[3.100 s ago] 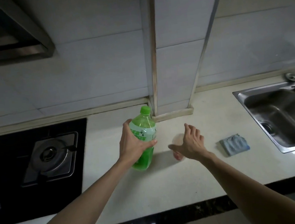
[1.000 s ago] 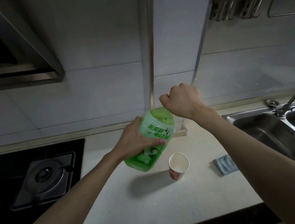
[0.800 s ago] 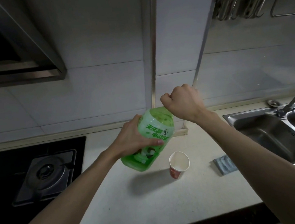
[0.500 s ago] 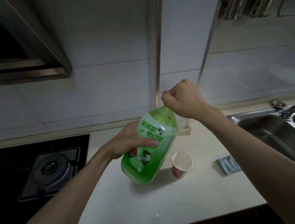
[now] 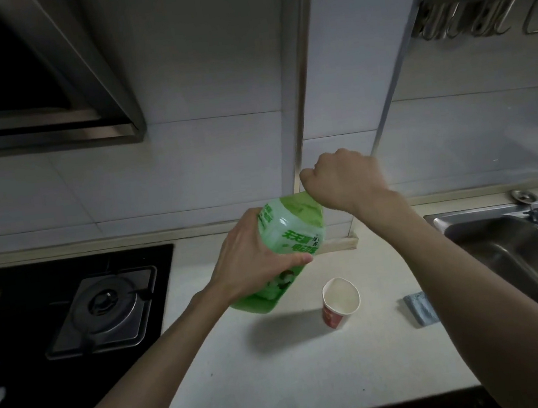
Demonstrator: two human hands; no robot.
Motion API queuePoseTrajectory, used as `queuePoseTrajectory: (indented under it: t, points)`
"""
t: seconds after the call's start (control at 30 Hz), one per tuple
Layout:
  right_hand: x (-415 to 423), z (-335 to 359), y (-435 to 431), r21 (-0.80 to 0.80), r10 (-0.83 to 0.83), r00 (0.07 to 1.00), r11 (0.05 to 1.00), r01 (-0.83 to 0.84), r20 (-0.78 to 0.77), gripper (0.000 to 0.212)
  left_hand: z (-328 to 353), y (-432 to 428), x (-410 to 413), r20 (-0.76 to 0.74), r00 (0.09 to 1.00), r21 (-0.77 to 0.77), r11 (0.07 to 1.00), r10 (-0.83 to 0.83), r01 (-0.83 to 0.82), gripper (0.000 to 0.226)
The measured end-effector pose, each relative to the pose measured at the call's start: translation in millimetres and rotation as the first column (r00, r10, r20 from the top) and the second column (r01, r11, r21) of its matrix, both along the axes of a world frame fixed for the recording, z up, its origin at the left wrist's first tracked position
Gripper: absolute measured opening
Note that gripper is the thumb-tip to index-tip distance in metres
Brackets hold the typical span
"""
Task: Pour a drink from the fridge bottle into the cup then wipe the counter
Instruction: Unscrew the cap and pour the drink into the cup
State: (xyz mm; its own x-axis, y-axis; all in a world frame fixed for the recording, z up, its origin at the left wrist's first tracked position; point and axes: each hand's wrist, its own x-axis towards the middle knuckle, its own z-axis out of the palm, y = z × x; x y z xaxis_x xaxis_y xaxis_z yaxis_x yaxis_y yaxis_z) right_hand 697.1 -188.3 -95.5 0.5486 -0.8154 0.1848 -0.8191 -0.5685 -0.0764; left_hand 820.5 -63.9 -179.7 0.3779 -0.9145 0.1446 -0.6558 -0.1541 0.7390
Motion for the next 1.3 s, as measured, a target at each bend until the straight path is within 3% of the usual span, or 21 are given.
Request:
queuePoseTrajectory:
  t: [0.13,0.27,0.37,0.5,0.6,0.7,0.87,1.07,1.2,1.3]
  points:
    - [3.5,-3.5,2.9,-0.090,0.215,0.973,0.974,-0.207,0.079,0.047,0.1,11.2,18.5,-0.324,0.935,0.061,0.983,-0.143,0.172,0.079]
    - [0.1,-13.9,5.0,-0.161,0.442,0.856,0.897,-0.413,0.268,0.053,-0.7,20.1,22.7,-0.484,0.833,-0.004,0.953,-0.266,0.302,0.074]
    - [-1.1,-14.7,5.7,-0.072,0.340,0.878,0.939,-0.336,0.337,0.057,-5.0,22.8,20.3,-0.417,0.893,0.026,0.980,-0.170,0.199,0.081]
    - [-5.1,-17.4,6.4,0.203,0.093,0.864,0.954,-0.219,0.495,0.043,-5.7,20.4,13.8,-0.208,0.978,0.015,1.000,0.013,-0.010,0.081]
    - [-9.1,-24.1,8.0,0.289,0.048,0.808,0.920,-0.264,0.587,0.035,-4.7,17.0,12.7,-0.151,0.988,0.001,1.000,0.011,-0.011,0.084]
    - [-15.7,-30.0,8.1,0.312,0.095,0.724,0.859,-0.407,0.683,0.023,-4.3,20.0,14.7,-0.186,0.982,0.009,1.000,-0.013,0.015,0.081]
    - [-23.0,-24.5,8.6,0.277,0.286,0.735,0.794,-0.541,0.615,0.003,-8.0,24.9,19.0,-0.189,0.982,0.034,0.999,-0.026,0.033,0.081]
    - [-25.2,-16.1,5.0,0.249,0.450,0.747,0.749,-0.614,0.489,0.017,-11.4,28.1,23.8,-0.181,0.983,0.031,0.999,-0.013,0.019,0.083]
    - [-23.3,-7.3,7.2,0.360,0.376,0.810,0.753,-0.550,0.451,0.042,-14.8,31.8,27.5,-0.174,0.985,0.036,0.999,-0.013,0.019,0.083]
    - [-15.0,-5.5,11.1,0.336,0.252,0.882,0.855,-0.396,0.398,0.059,-17.3,33.2,29.3,-0.168,0.986,0.037,0.999,-0.015,0.021,0.084]
